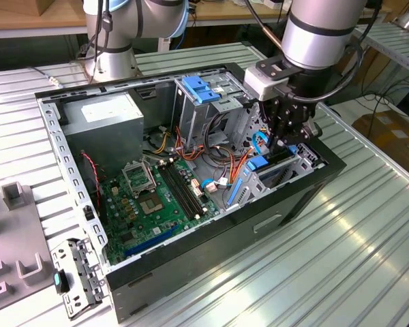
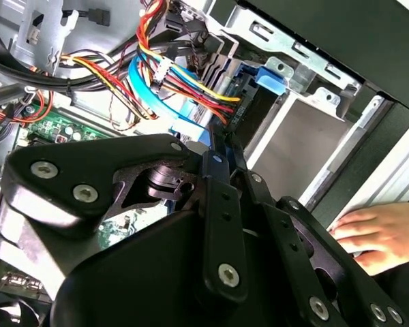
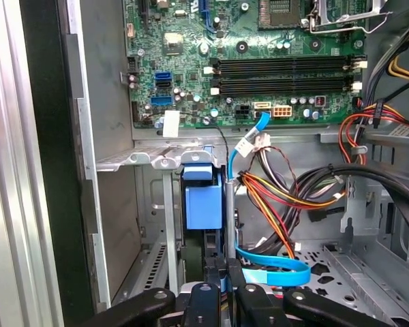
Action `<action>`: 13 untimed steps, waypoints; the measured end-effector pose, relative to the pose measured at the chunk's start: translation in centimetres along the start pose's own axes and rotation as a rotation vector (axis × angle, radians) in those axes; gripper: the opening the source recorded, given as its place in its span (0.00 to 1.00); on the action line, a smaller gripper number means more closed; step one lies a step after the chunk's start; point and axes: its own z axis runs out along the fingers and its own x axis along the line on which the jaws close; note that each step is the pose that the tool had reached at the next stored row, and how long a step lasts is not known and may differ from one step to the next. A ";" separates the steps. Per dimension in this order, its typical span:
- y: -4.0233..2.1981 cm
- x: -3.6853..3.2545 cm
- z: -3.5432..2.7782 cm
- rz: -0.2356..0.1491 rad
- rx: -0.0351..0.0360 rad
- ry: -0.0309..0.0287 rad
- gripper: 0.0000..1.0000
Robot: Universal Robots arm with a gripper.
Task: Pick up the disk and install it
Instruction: 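Insert the second disk wire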
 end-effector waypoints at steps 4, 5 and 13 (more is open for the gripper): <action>-0.01 0.38 0.05 0.005 -0.0013 -0.0252 0.16; -0.01 0.38 0.06 0.005 -0.0013 -0.0255 0.16; -0.01 0.52 0.10 0.005 -0.0014 -0.0255 0.16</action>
